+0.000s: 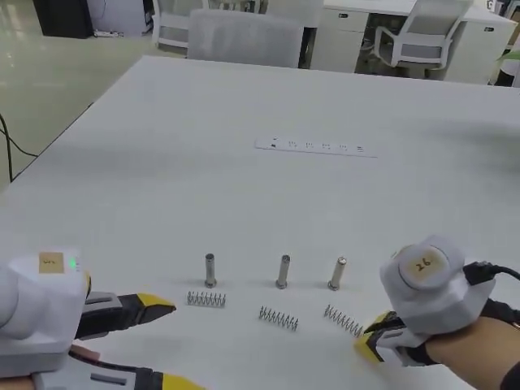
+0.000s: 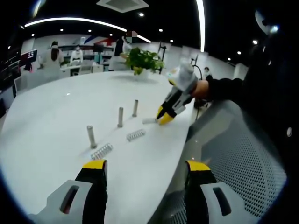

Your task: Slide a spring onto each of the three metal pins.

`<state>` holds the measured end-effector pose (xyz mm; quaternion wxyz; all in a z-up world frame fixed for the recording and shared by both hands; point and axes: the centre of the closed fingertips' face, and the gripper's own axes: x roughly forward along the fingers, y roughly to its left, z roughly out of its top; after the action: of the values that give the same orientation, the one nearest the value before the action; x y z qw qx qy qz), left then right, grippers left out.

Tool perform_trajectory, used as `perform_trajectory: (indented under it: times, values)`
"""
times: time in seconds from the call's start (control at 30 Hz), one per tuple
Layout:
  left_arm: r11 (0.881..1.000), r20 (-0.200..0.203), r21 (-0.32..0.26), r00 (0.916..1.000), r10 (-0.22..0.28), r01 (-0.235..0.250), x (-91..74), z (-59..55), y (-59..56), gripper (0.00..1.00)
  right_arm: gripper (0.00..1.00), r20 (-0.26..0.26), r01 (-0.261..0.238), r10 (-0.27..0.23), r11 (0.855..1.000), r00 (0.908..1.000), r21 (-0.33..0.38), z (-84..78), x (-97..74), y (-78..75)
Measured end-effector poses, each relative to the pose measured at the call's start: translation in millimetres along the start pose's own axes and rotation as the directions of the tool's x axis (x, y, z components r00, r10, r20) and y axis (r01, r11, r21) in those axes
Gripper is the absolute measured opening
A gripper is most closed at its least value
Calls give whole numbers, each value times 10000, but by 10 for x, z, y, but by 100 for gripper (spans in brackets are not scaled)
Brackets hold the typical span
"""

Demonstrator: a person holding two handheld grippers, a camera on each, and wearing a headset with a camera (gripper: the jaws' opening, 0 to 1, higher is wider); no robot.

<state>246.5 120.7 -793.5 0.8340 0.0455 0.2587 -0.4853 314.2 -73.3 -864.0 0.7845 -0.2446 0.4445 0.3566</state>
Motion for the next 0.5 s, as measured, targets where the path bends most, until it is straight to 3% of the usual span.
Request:
perform_trajectory:
  times: [0.13, 0.5]
  values:
    - [10000, 0, -8, 10000, -7, 7, 3, 0, -3, 62, 15, 56, -212, 211, 9997, 9998, 139, 3, 10, 31]
    - [10000, -64, -2, 10000, -66, 66, 10, -13, -16, 63, 14, 150, -125, 133, 9986, 9998, -523, 138, 76, 39]
